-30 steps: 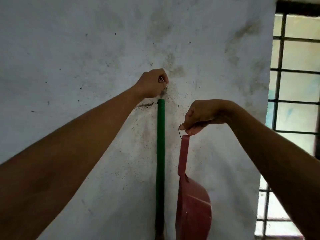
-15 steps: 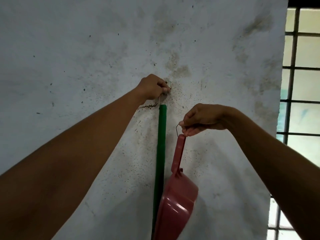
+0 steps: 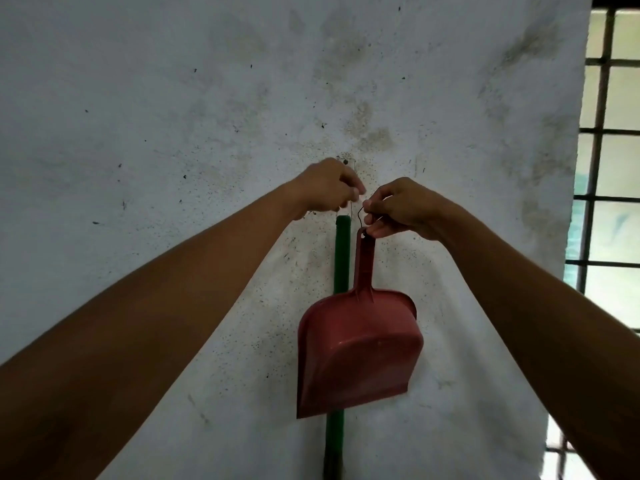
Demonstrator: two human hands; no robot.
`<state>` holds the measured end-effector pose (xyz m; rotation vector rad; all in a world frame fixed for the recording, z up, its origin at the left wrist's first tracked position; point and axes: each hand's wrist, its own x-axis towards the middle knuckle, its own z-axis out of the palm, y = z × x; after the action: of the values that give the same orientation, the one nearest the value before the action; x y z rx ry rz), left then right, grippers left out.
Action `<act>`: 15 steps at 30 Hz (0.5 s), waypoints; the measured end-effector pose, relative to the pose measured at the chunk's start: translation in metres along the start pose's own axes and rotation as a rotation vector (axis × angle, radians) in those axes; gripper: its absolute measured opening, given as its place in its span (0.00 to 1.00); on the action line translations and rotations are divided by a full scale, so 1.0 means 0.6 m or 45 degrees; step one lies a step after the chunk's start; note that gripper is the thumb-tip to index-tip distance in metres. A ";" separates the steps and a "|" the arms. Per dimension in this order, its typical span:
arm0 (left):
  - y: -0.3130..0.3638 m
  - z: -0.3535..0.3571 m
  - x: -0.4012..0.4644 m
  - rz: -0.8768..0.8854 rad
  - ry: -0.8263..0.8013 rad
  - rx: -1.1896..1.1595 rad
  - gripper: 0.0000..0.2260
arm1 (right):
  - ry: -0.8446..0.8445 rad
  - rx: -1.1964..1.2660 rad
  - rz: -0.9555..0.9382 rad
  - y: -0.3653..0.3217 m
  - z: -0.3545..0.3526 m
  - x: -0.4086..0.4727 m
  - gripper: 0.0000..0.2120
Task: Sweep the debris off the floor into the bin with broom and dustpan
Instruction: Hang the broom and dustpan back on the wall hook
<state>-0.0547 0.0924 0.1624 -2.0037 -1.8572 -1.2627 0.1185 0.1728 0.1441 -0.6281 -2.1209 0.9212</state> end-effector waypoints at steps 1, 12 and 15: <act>-0.003 0.003 -0.002 -0.011 -0.055 0.020 0.07 | 0.017 0.007 -0.008 -0.001 0.002 0.003 0.07; -0.037 0.012 0.000 -0.099 0.313 -0.144 0.02 | 0.222 0.097 -0.163 -0.013 0.028 0.046 0.06; -0.036 0.012 0.006 -0.068 0.452 -0.061 0.05 | 0.305 0.092 -0.191 -0.021 0.034 0.058 0.05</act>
<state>-0.0704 0.1048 0.1508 -1.6259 -1.7321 -1.5702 0.0794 0.1794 0.1585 -0.5083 -1.8849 0.7940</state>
